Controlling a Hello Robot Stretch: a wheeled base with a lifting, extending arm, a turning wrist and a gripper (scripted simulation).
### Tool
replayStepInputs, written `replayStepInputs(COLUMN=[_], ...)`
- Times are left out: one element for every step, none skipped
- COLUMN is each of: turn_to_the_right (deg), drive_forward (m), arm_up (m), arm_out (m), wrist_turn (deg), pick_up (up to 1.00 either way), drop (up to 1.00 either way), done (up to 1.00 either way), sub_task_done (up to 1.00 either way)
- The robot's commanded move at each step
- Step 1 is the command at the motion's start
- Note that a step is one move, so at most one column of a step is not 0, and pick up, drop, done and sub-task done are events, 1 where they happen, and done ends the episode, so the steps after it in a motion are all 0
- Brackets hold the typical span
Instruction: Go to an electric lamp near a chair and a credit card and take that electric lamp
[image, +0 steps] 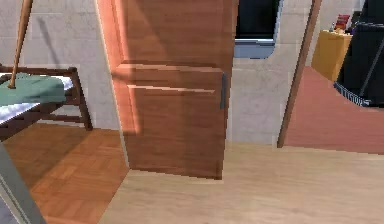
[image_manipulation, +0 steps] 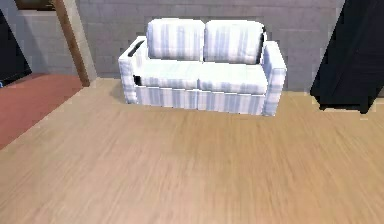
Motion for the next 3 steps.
replayStepInputs(turn_to_the_right=[9.0,0.0,45.0], drive_forward=[0.00,0.05,0.00], arm_up=[0.00,0.00,0.00], arm_out=[0.00,0.00,0.00], wrist_turn=[0.0,0.0,0.0], pick_up=[0.00,0.00,0.00], drop=[0.00,0.00,0.00], done=[0.00,0.00,0.00], sub_task_done=[0.00,0.00,0.00])
